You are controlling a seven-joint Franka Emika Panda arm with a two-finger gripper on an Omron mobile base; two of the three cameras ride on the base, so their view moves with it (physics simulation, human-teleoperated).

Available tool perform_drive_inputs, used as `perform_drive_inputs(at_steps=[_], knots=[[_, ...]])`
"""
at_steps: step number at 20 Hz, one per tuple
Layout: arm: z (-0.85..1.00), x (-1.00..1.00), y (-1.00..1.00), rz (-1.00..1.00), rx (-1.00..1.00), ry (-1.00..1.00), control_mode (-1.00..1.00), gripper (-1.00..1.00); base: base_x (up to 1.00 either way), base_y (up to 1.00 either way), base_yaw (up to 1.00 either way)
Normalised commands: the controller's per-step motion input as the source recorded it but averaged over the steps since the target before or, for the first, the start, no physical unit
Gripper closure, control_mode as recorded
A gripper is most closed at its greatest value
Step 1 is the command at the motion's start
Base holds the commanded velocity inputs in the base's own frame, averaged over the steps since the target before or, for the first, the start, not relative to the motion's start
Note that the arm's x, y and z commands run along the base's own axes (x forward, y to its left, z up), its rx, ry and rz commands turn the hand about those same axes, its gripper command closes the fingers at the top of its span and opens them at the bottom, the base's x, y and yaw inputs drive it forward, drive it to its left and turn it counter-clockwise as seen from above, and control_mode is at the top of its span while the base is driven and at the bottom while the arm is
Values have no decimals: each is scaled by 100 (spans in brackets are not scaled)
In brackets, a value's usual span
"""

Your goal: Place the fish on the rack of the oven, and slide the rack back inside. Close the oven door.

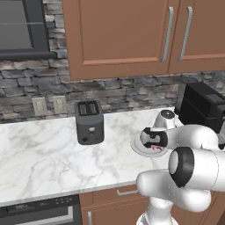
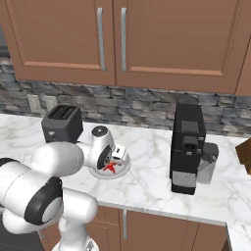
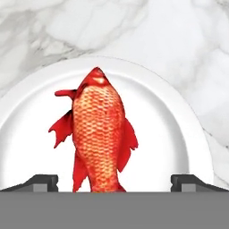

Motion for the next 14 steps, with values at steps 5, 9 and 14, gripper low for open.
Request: perform_drive_inputs(at_steps=[5, 9, 14], knots=[[-32, 19, 0, 0, 0, 0, -100, -100, 0, 0, 0], [-36, 23, 1, 0, 0, 0, -100, -100, 0, 0, 0], [-35, 18, 2, 0, 0, 0, -100, 100, 0, 0, 0]])
